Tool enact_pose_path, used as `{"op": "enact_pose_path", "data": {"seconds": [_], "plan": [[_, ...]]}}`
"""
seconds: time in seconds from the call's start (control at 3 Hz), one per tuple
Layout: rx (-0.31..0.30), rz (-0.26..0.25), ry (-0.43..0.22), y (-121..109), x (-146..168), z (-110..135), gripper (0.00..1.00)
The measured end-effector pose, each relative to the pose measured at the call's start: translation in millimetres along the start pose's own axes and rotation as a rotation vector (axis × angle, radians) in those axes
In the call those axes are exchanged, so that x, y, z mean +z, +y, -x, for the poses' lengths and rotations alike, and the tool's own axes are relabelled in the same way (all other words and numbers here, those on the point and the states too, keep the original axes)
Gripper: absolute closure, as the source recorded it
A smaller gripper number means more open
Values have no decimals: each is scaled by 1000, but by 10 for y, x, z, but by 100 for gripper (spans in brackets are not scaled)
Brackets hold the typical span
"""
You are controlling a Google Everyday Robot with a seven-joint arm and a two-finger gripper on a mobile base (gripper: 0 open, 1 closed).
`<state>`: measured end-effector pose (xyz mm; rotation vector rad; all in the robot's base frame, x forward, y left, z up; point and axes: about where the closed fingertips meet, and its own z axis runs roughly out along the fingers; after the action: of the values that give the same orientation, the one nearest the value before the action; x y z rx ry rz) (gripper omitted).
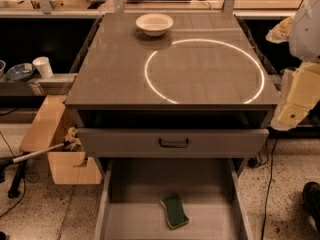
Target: Pick sponge from middle drawer and place on counter
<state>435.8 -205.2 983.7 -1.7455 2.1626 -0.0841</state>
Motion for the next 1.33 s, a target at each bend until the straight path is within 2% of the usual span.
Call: {"op": "enact_pose_path", "data": {"seconds": [0.67, 1.33], "plan": [[-94, 46, -100, 176, 31, 262, 0], [-159, 103, -165, 330, 140, 539, 0]]}}
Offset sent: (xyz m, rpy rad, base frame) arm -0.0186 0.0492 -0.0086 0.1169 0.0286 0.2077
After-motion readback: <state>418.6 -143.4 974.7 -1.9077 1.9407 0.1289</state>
